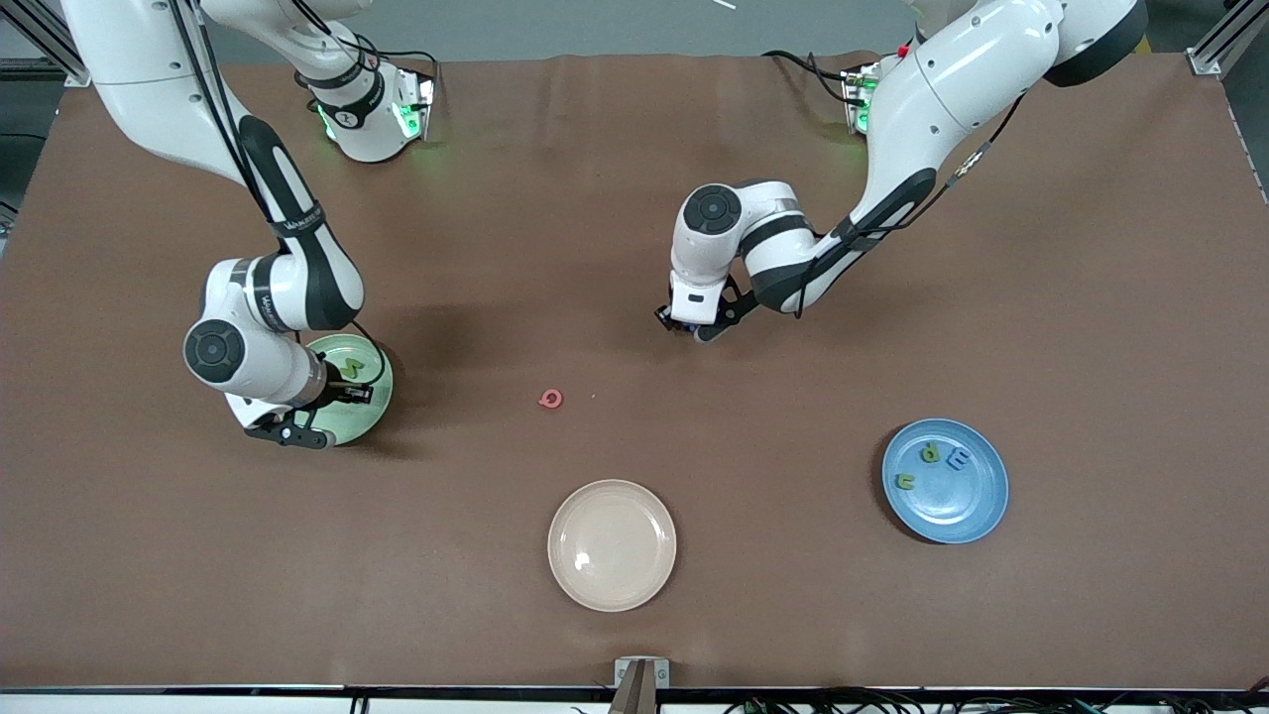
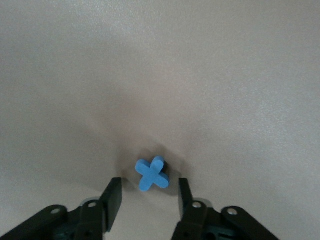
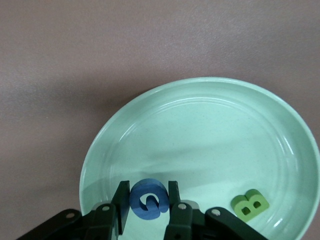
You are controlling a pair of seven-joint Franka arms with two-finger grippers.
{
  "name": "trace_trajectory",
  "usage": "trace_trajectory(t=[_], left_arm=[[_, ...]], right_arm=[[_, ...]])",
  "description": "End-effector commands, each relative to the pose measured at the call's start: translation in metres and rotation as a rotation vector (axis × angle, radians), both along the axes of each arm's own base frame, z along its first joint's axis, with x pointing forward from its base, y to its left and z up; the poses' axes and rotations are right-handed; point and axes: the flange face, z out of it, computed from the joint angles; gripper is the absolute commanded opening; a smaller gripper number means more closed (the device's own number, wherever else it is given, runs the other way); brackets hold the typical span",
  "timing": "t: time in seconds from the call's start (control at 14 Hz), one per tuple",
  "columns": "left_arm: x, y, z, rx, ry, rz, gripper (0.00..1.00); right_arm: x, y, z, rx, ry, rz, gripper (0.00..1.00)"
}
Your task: Sort upper and lower case letters into plates
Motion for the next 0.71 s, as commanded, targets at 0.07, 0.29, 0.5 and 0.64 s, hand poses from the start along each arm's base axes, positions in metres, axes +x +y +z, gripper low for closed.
trace_trajectory(t=[0.07, 0.29, 0.5, 0.64], left_arm=[[0.005, -0.001, -0.001, -0.007, -0.020, 0.007, 0.51], [0.008, -0.003, -0.007, -0.009, -0.013, 0.013, 0.50], [0.008, -0.003, -0.014, 0.011, -0.021, 0.014, 0.41], [0.006, -0.004, -0.015, 0.011, -0.021, 0.007, 0.24]], right_arm=[[-0.004, 0.003, 0.004, 0.003, 0.007, 0.003, 1.00], [0.003, 0.020, 0.046, 0.004, 0.044, 0.002, 1.00], [0.003, 0.089, 0.072, -0.004, 0.024, -0.148, 1.00], [0.002, 0.140, 0.083, -0.014, -0.016, -0.252, 1.00]])
